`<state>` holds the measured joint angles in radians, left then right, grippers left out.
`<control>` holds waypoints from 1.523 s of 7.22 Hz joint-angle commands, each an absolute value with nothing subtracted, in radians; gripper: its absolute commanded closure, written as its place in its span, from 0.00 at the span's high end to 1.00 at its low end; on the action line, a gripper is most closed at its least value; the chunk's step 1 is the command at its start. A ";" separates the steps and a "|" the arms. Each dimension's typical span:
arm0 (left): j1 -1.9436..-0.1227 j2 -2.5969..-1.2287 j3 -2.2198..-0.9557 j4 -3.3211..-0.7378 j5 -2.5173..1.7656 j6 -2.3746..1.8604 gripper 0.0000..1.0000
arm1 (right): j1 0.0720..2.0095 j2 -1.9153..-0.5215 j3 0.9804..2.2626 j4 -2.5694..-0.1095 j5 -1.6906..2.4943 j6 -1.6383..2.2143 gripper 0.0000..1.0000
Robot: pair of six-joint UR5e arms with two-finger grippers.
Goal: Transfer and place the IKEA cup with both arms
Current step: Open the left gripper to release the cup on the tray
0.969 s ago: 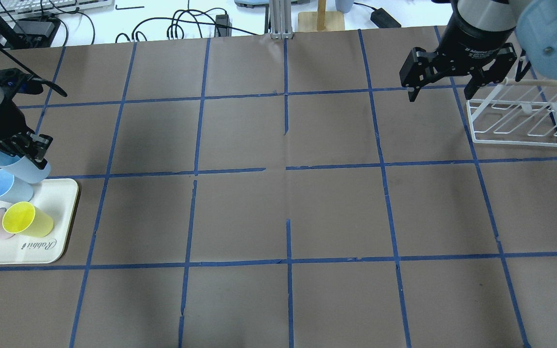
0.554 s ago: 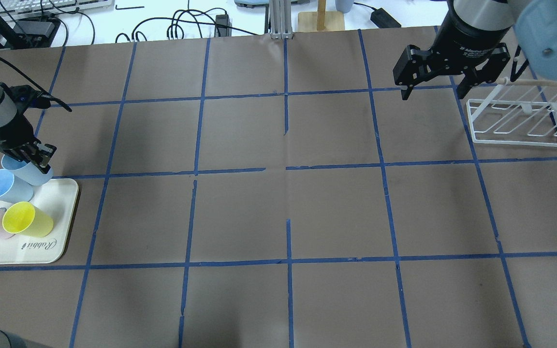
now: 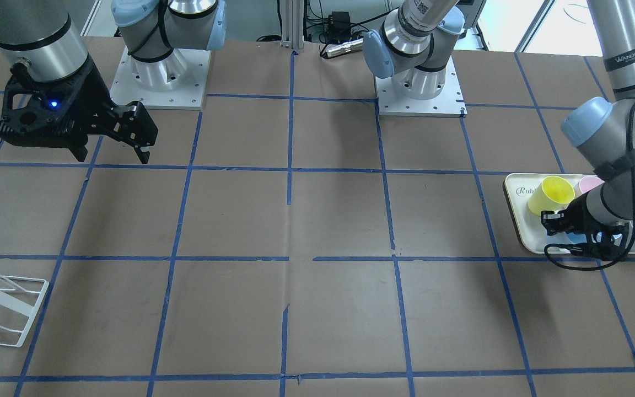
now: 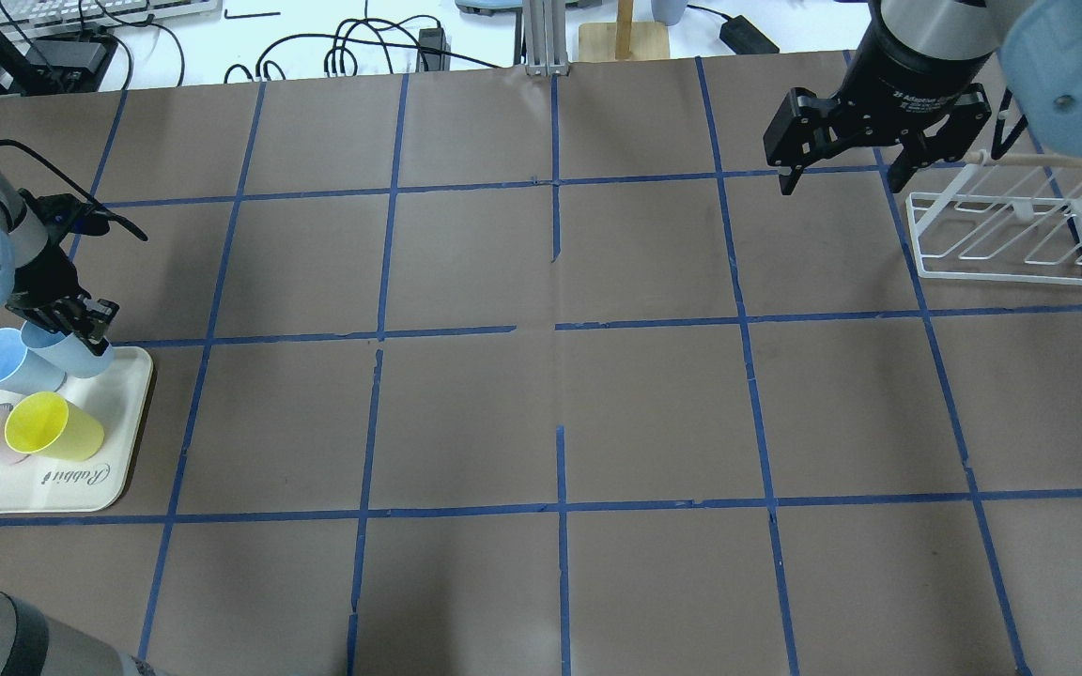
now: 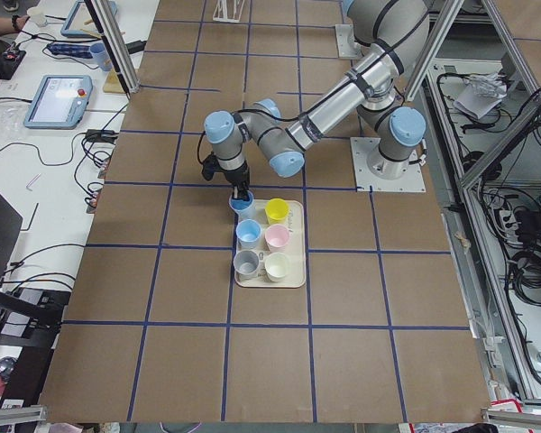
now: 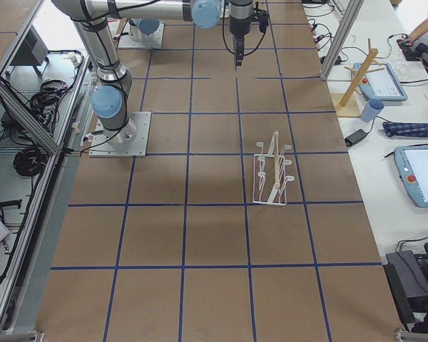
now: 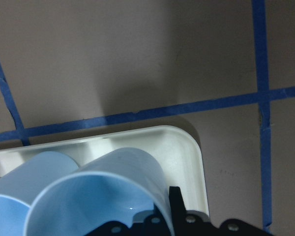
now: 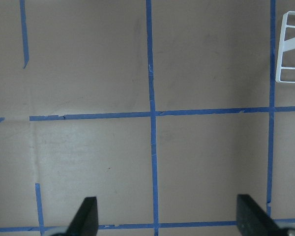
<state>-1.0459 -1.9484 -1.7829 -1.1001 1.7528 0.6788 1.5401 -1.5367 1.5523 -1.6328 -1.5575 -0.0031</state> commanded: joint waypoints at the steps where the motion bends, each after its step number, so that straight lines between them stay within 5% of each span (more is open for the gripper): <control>1: -1.045 -1.957 -1.786 -1.089 1.756 0.678 0.00 | 1.540 -1.536 1.552 -1.634 -1.557 -0.005 1.00; 2: -1.040 -1.957 -1.786 -1.094 1.756 0.678 0.00 | 1.540 -1.536 1.552 -1.632 -1.559 -0.005 1.00; 3: -1.037 -1.959 -1.789 -1.097 1.755 0.699 0.23 | 1.540 -1.536 1.552 -1.632 -1.557 -0.006 1.00; 4: -1.037 -1.959 -1.798 -1.098 1.756 0.703 0.58 | 1.540 -1.536 1.552 -1.632 -1.559 -0.008 1.00; 7: -1.040 -1.924 -1.778 -1.202 1.756 0.704 1.00 | 1.540 -1.536 1.552 -1.632 -1.559 -0.008 1.00; 11: -1.063 -1.784 -1.682 -1.412 1.723 0.690 1.00 | 1.540 -1.536 1.552 -1.632 -1.559 -0.009 1.00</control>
